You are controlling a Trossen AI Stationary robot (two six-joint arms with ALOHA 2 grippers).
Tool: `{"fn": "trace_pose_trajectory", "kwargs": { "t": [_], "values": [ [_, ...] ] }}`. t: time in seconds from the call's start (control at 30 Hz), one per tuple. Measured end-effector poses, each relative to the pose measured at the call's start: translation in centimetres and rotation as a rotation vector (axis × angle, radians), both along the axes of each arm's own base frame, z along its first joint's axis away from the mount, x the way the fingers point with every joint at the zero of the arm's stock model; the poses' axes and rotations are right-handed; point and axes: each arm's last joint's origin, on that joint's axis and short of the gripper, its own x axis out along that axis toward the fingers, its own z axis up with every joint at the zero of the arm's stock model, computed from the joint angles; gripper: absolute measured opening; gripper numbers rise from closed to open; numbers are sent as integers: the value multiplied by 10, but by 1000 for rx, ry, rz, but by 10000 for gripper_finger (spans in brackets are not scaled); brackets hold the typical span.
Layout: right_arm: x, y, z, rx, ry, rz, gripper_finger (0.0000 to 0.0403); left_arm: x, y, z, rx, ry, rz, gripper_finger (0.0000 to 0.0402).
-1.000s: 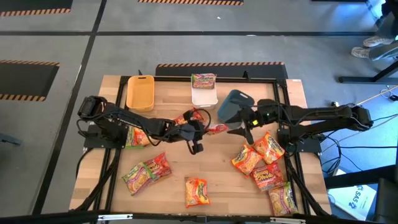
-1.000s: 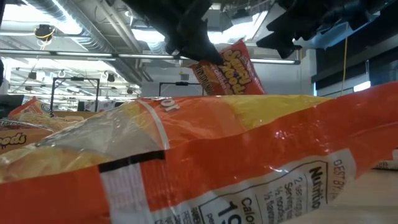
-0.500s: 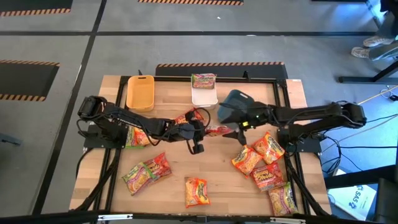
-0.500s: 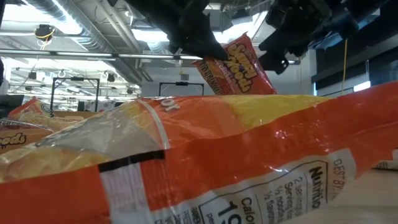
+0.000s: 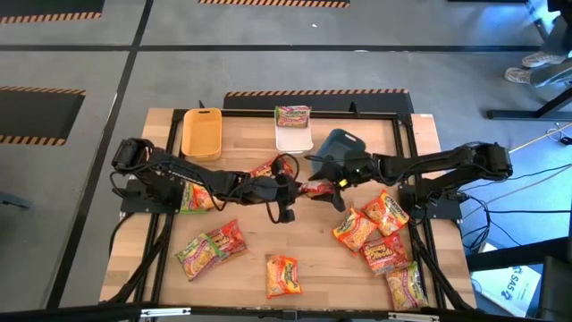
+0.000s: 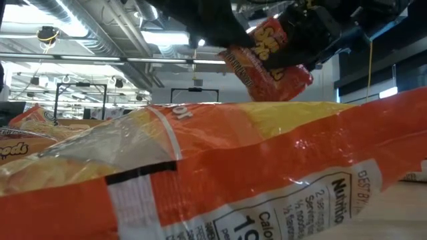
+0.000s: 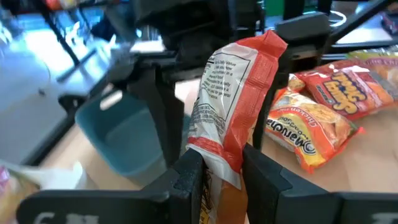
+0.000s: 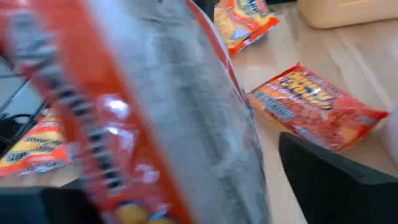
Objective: Sort Maruchan noodles
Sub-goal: Put the red noodle pack into the blue bin
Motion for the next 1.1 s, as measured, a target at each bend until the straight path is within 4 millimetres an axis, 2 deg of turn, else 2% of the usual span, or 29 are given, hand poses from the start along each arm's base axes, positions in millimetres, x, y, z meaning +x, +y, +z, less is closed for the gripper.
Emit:
{"fn": "trace_pose_trajectory", "kwargs": {
  "t": [0.27, 0.37, 0.5, 0.6, 0.7, 0.8, 0.93, 1.1],
  "values": [
    [-1, 2, 13, 4, 55, -34, 136, 1, 0, 3, 76, -9, -2, 80],
    [-1, 2, 18, -8, 75, -46, 96, 0, 1, 3, 104, -8, 54, 88],
    [0, 1, 25, -8, 125, -65, 92, -2, 4, 3, 107, -15, 178, 108],
    [0, -1, 33, -25, 173, -98, 112, -4, 5, 0, 114, 12, 221, 118],
    [0, -4, 42, -58, 230, -126, 122, -8, -4, 1, 171, 50, 197, 120],
    [-4, -10, 47, -91, 299, -164, 111, -18, -14, 5, 250, 90, 217, 121],
    [-8, -25, 50, -141, 359, -255, 97, -37, -25, 15, 338, 148, 285, 121],
    [-18, -54, 48, -112, 409, -363, 105, -58, -35, 4, 314, 300, 225, 121]
  ]
}}
